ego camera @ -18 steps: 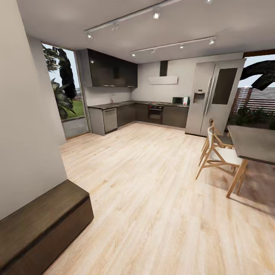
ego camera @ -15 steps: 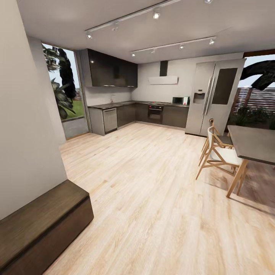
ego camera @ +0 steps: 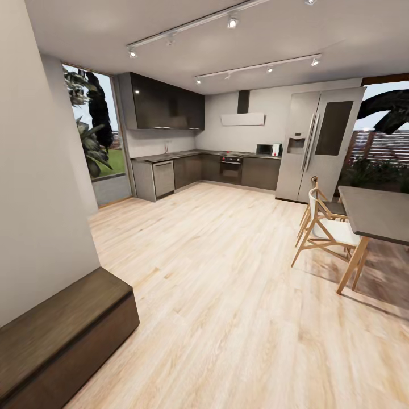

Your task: Turn on the radio receiver that's on the table in the living room.

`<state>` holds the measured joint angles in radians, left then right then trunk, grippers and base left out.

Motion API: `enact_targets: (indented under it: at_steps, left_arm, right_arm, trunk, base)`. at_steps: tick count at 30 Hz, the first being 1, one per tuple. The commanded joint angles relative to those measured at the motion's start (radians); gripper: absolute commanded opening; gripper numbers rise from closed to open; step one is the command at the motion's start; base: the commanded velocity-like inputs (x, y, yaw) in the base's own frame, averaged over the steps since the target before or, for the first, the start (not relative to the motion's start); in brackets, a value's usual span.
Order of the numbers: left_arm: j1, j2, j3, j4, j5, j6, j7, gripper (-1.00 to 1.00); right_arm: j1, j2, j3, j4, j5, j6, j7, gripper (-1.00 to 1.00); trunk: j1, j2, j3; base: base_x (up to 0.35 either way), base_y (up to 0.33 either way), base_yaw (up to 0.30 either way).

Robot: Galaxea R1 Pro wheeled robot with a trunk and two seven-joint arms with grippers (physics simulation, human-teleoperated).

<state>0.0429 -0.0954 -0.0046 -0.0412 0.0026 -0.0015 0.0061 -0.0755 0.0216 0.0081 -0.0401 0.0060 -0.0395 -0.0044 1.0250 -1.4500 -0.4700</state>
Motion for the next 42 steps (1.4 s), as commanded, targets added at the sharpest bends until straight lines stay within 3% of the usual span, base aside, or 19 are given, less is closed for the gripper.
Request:
enact_targets:
  at_steps: [1,9,10,15,18,24,30,42]
  left_arm:
    - [0.000,0.002,0.000,-0.006,-0.002,0.003,0.001,1.00]
    - [-0.023,0.016,0.000,-0.051,-0.013,0.044,0.010,1.00]
    - [-0.074,0.018,0.000,-0.551,-0.013,0.234,0.011,1.00]
    - [-0.181,0.022,0.000,-0.570,-0.011,0.329,0.018,1.00]
    - [-0.213,0.030,0.004,-0.570,-0.008,0.368,0.019,1.00]
    - [-0.224,0.051,0.013,-0.560,-0.005,0.352,0.020,1.00]
    - [-0.225,0.053,0.009,-0.524,-0.005,0.324,0.020,1.00]
    - [-0.224,0.057,0.012,-0.520,-0.005,0.296,0.020,1.00]
  right_arm:
    - [-0.002,-0.006,0.000,-0.006,0.000,-0.001,0.000,1.00]
    - [-0.036,-0.051,-0.003,-0.051,0.002,0.024,0.003,1.00]
    - [-0.113,-0.108,-0.003,-0.491,0.003,0.064,0.003,1.00]
    - [-0.227,-0.109,-0.003,-0.503,0.018,0.162,0.004,1.00]
    - [-0.243,-0.109,-0.001,-0.502,0.019,0.164,0.003,1.00]
    - [-0.248,-0.108,0.004,-0.499,0.024,0.156,0.009,1.00]
    - [-0.248,-0.108,0.006,-0.498,0.051,0.153,0.013,1.00]
    - [-0.248,-0.108,0.004,-0.496,0.055,0.156,0.015,1.00]
  trunk:
    - [0.000,0.000,0.000]
    - [0.000,0.000,0.000]
    - [0.000,0.000,0.000]
    - [0.000,0.000,0.000]
    - [0.000,0.000,0.000]
    - [0.000,0.000,0.000]
    - [0.000,0.000,0.000]
    - [0.000,0.000,0.000]
  base:
    - [0.000,0.000,0.000]
    - [0.000,0.000,0.000]
    - [0.000,0.000,0.000]
    - [0.000,0.000,0.000]
    - [0.000,0.000,0.000]
    - [0.000,0.000,-0.003]
    - [0.000,0.000,-0.191]
    - [0.000,0.000,-0.274]
